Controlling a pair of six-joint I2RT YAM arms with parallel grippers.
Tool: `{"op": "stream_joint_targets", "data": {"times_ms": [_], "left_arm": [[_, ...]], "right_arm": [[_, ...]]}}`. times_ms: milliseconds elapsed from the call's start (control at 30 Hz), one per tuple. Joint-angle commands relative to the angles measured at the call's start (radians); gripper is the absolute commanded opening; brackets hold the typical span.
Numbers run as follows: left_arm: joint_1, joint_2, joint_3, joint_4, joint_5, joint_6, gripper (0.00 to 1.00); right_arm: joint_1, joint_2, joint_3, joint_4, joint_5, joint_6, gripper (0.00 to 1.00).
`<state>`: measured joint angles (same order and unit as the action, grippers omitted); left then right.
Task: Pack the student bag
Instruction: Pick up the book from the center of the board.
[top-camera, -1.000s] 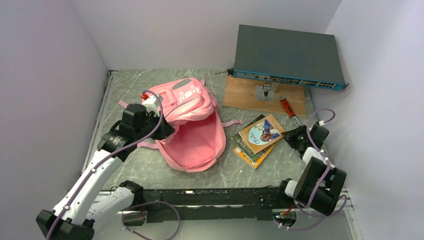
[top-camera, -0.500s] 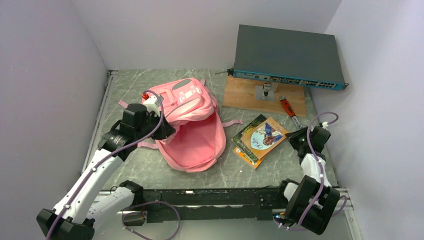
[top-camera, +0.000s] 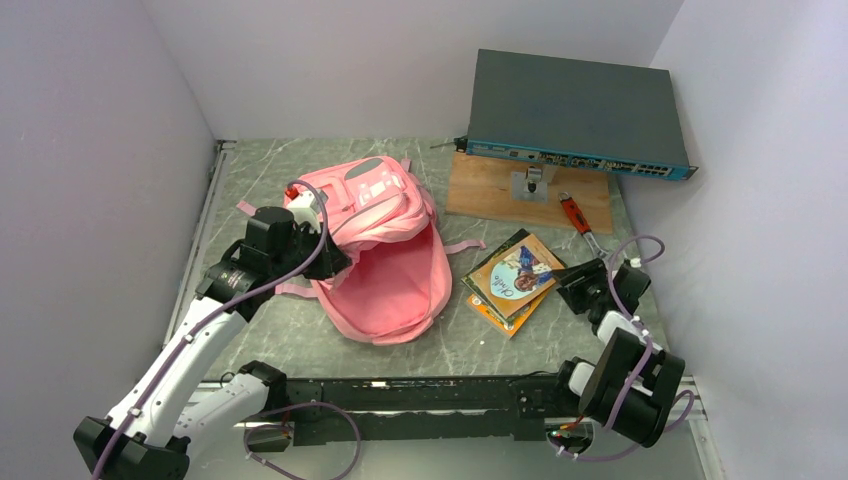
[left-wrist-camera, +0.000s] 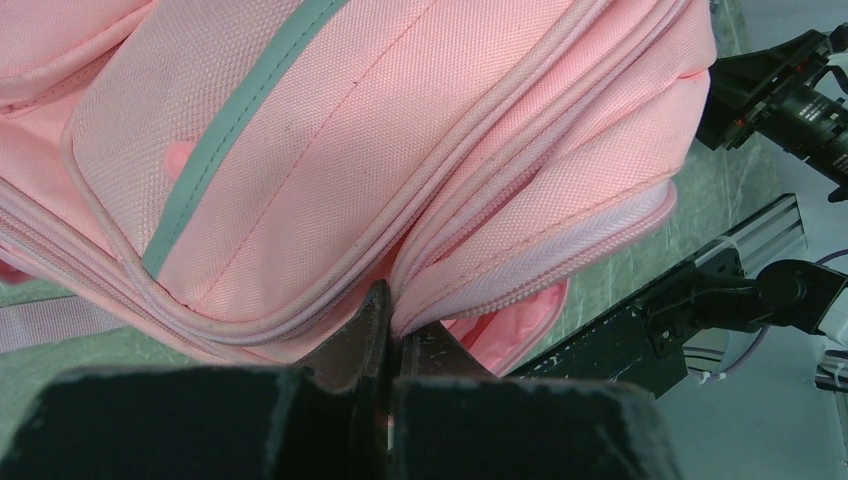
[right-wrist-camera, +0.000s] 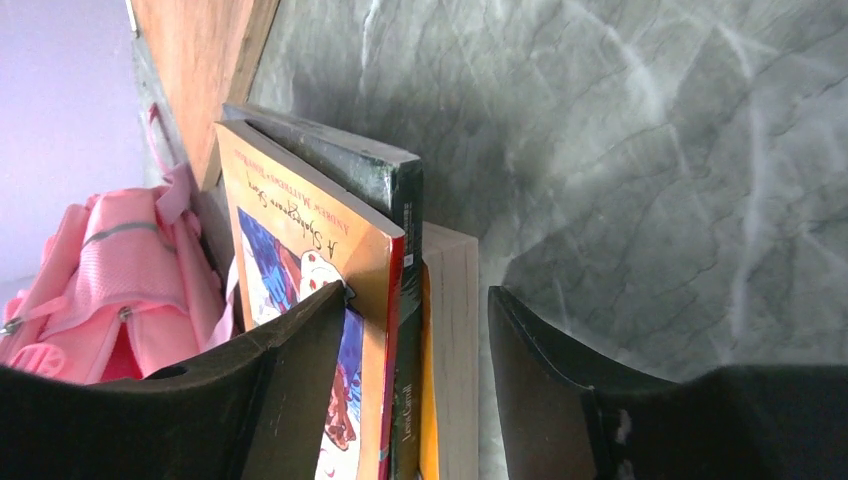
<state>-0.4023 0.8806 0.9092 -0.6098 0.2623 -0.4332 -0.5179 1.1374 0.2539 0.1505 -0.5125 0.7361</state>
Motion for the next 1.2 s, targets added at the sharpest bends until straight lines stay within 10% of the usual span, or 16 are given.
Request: {"op": "stream_joint_targets", "data": {"times_ms": [0, 300, 467, 833, 1000, 1167], "left_arm": [[0.007, -0.028, 0.05, 0.05, 0.006, -0.033, 0.0], [0.008, -0.029, 0.051, 0.05, 0.004, -0.036, 0.0], [0.008, -0.019, 0.053, 0.055, 0.013, -0.032, 0.0], [0.007, 0.008, 0.073, 0.065, 0.028, -0.035, 0.0], [0.007, -0.001, 0.091, 0.061, 0.028, -0.025, 0.0], [0.007, -0.001, 0.173, 0.026, 0.026, 0.027, 0.0]], "right_arm": [[-0.005, -0.005, -0.02, 0.108, -0.059, 0.032, 0.57], [-0.004, -0.075, 0.07, -0.113, 0.105, -0.076, 0.17], [-0.004, -0.134, 0.115, -0.226, 0.206, -0.153, 0.17], [-0.004, -0.08, 0.074, -0.082, -0.012, -0.102, 0.74], [-0.004, -0.035, 0.002, 0.073, -0.083, -0.008, 0.71], [-0.005, -0.031, 0.03, 0.021, -0.061, -0.036, 0.42]]}}
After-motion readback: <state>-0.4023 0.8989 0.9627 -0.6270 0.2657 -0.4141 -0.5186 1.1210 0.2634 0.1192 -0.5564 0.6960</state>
